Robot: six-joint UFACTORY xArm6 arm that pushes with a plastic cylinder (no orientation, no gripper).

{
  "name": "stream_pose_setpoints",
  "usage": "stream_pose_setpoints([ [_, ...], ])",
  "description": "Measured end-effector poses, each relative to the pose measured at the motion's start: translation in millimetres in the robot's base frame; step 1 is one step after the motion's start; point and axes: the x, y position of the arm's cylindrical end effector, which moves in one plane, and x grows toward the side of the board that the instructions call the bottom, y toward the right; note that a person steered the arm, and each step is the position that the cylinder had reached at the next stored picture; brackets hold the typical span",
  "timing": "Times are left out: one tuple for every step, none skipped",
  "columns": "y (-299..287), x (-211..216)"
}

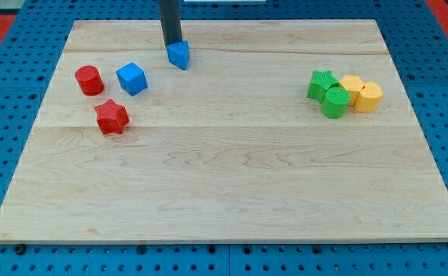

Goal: Move the blue triangle towards the top left

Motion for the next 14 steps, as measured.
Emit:
stream_pose_setpoints([
  [-32.9,33.4],
  [-18.0,49.6],
  [37.9,29.3],
  [48.3,3.0],
  [61.2,-23.5],
  [105.2,-47.7],
  [114.3,-54.5],
  [80.5,-44.0],
  [30.5,-40.3],
  [-11.3,-41.0],
  [-17.9,-64.6],
  [-50.3,-71.8],
  [-77.3,-71.9],
  [-79.5,-71.9],
])
